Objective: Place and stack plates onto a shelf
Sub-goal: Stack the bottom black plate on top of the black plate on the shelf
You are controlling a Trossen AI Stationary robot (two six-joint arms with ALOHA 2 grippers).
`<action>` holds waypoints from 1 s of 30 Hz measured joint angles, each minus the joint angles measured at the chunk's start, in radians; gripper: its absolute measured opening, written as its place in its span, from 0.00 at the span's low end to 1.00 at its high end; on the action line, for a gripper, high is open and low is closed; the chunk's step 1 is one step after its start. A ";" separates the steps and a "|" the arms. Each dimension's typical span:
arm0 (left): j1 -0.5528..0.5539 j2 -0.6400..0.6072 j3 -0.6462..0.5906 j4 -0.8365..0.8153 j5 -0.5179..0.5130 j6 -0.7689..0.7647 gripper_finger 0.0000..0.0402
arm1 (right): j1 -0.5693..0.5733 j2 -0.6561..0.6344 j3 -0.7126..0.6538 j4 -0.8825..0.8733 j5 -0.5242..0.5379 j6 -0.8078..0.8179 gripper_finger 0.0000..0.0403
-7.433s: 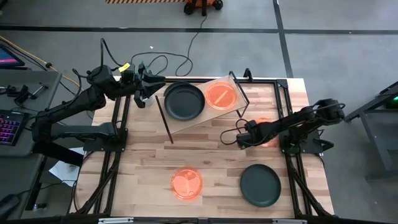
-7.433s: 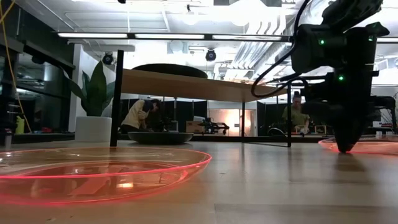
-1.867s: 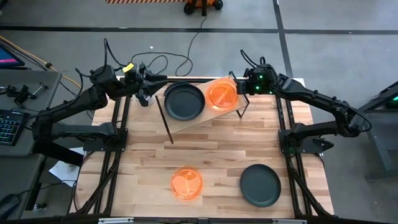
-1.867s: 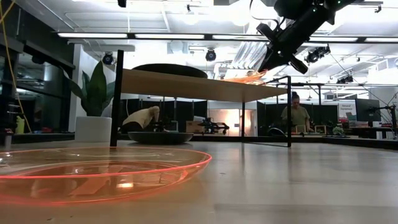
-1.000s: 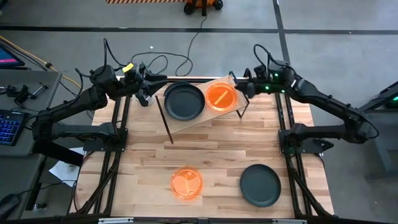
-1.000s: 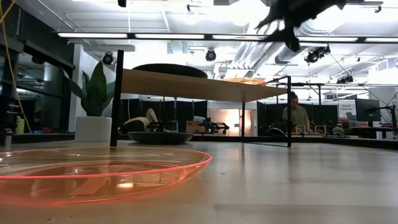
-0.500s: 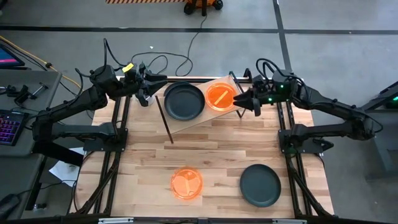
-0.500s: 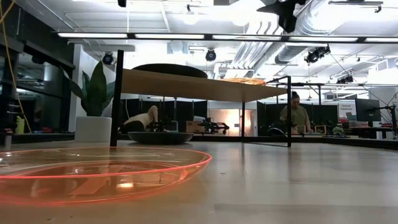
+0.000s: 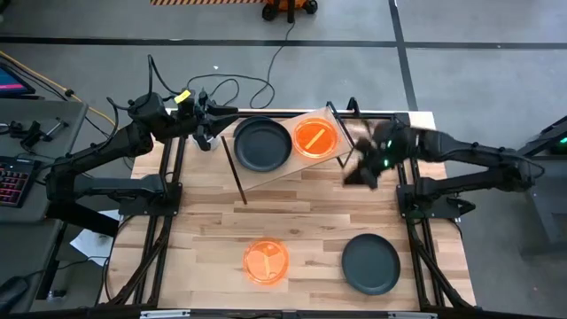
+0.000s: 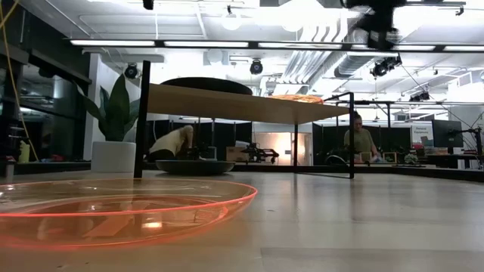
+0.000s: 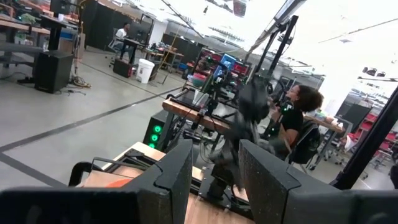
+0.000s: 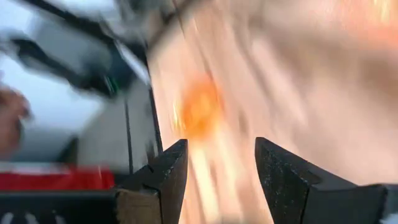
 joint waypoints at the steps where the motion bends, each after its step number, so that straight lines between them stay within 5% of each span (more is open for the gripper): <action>1: 0.000 0.000 0.000 0.000 0.000 0.000 0.30 | 0.044 0.000 -0.017 -0.051 0.000 0.022 0.42; 11: 0.000 0.000 0.000 0.000 0.000 0.001 0.30 | 0.472 0.001 -0.352 -0.030 0.065 0.323 0.42; 19: 0.000 0.000 0.000 0.000 0.000 0.002 0.30 | 0.570 0.001 -0.521 0.129 0.214 0.485 0.42; 30: 0.000 0.002 0.000 -0.048 -0.001 0.002 0.30 | 0.654 0.051 -0.564 0.159 0.294 0.436 0.42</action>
